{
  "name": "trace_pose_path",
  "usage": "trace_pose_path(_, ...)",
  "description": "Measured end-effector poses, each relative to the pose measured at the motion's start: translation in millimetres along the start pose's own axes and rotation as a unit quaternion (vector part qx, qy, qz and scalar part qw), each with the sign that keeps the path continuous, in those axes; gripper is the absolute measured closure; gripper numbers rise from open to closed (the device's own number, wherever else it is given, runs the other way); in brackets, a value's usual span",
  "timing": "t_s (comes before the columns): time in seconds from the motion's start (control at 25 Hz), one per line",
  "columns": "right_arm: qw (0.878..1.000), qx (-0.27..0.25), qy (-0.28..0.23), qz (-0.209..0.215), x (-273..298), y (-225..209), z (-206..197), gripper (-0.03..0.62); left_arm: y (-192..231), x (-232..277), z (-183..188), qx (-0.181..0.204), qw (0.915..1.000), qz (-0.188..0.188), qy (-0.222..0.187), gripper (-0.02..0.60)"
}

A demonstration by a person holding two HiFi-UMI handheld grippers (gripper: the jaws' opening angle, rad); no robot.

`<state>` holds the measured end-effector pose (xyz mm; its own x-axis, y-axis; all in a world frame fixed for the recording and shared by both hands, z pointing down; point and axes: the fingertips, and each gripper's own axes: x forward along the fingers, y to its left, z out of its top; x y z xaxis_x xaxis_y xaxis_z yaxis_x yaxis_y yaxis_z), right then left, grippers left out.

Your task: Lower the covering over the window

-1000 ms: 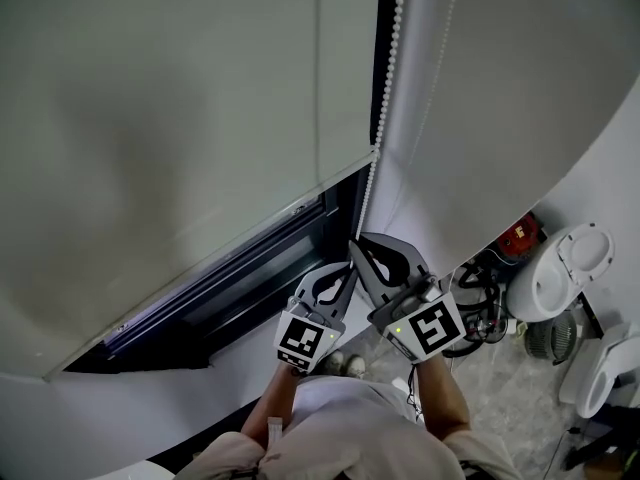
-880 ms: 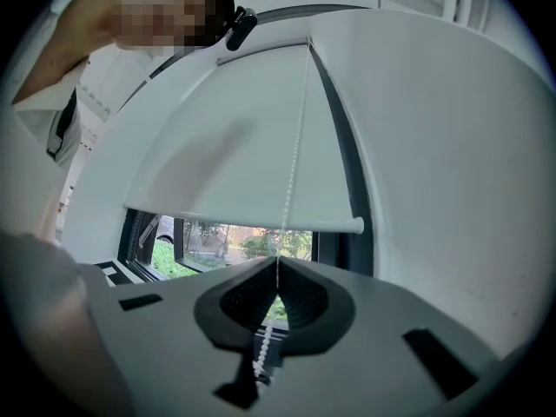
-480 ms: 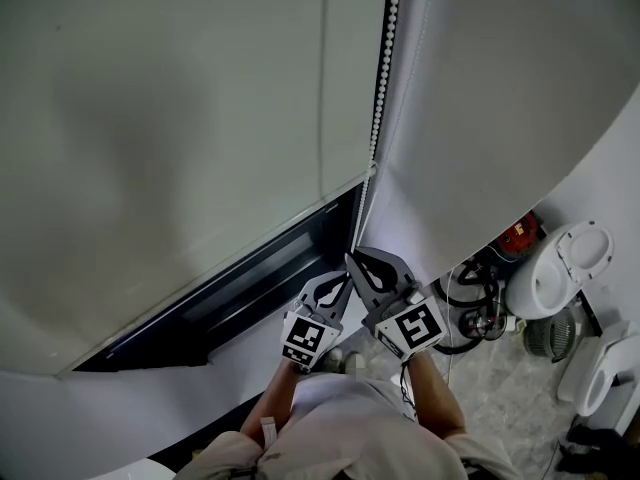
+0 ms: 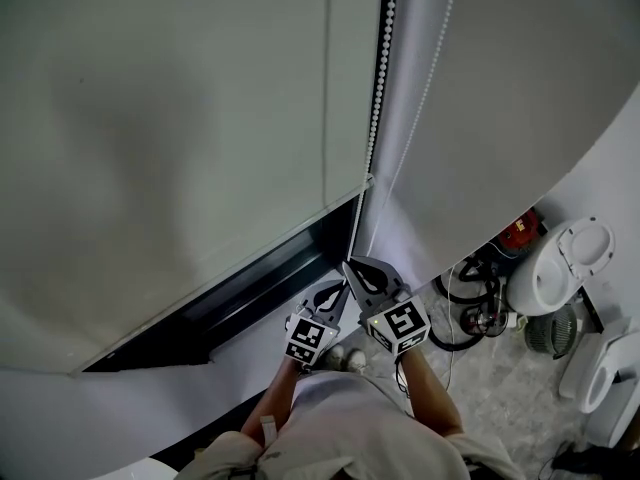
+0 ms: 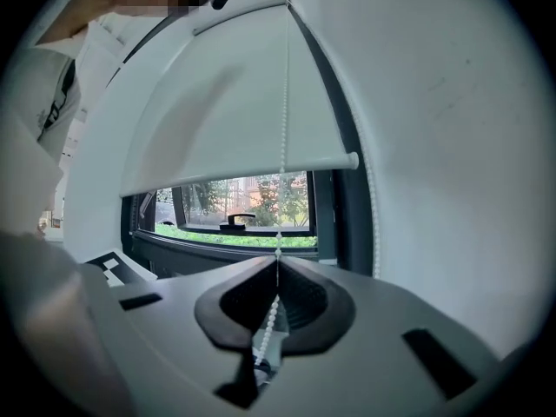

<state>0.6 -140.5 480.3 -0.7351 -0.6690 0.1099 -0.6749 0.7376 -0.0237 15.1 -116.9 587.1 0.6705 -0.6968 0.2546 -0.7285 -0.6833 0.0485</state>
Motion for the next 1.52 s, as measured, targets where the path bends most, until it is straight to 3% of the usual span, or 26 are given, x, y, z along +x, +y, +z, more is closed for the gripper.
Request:
trace_pose_path(0.16, 1.000, 0.012, 0.019, -0.001, 2.6, 0.0, -20.3, 0.597, 3.8, -7.4, -13.6, -0.022, 0.9996, -0.001, 0.016, 0.563)
trace_pose_path(0.32, 0.999, 0.021, 0.034, 0.001, 1.4, 1.3, -35.3, 0.597, 7.1, -27.4, 18.1, -0.037, 0.9992, 0.000, -0.013, 0.516)
trace_pose_path(0.68, 0.997, 0.035, 0.071, 0.011, -0.3, 10.4, -67.0, 0.598, 3.7, -54.9, 142.8, 0.041, 0.9925, -0.001, -0.115, 0.514)
trace_pose_path(0.92, 0.995, 0.040, 0.091, 0.015, -1.0, 19.9, -85.7, 0.598, 1.4, -46.1, 185.5, 0.071, 0.9854, -0.005, -0.154, 0.514)
trace_pose_path(1.04, 0.996, 0.039, 0.079, 0.014, 1.2, 21.8, -82.5, 0.597, 1.3, -42.8, 191.6, 0.083, 0.9830, 0.000, -0.164, 0.529)
trace_pose_path(1.2, 0.995, 0.036, 0.089, 0.014, 0.9, 19.9, -85.4, 0.597, 3.5, -42.4, 189.9, 0.063, 0.9825, 0.008, -0.175, 0.561)
trace_pose_path(1.52, 0.989, 0.035, 0.143, 0.021, 2.3, 31.0, -128.2, 0.597, 3.7, -31.3, 139.8, 0.047, 0.9928, 0.013, -0.109, 0.563)
